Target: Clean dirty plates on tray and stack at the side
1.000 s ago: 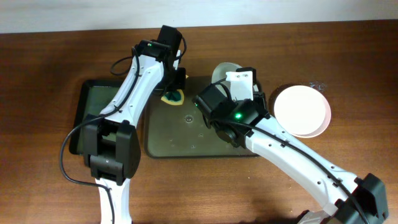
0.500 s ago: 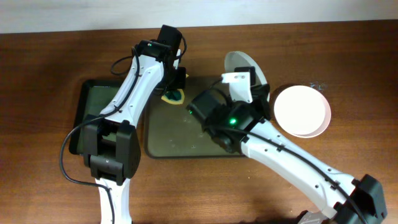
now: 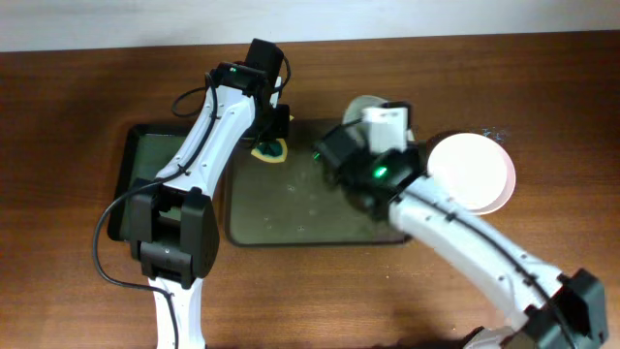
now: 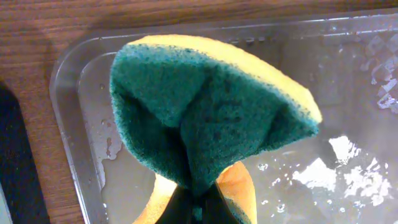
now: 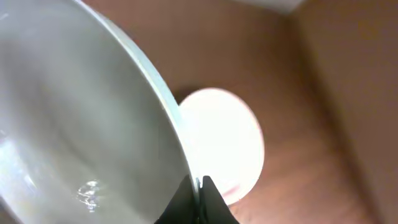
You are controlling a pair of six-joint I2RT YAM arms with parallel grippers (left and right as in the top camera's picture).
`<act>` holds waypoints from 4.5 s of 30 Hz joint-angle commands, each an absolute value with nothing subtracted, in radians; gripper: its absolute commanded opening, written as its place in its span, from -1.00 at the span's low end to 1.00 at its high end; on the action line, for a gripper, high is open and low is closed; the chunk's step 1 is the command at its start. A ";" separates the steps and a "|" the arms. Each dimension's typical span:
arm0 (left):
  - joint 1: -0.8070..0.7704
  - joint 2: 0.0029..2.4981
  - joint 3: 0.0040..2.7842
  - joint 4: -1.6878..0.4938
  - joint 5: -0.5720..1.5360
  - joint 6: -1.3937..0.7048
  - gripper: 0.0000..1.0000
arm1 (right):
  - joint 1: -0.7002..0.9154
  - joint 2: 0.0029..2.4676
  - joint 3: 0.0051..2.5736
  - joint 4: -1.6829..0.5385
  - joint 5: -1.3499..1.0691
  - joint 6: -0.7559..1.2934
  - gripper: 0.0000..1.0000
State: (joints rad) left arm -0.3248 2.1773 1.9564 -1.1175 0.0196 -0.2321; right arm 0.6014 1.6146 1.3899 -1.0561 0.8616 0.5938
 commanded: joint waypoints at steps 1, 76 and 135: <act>-0.321 2.179 1.975 -1.116 0.031 -0.230 -1.00 | 0.348 1.596 1.391 -1.018 0.339 0.505 -0.92; -0.104 2.156 2.305 -1.332 -0.015 0.060 0.99 | -0.140 0.976 1.738 -1.465 -0.044 0.233 0.97; -0.110 2.143 2.305 -1.332 -0.015 0.060 0.99 | 0.066 0.004 0.006 -0.079 -0.014 0.049 0.97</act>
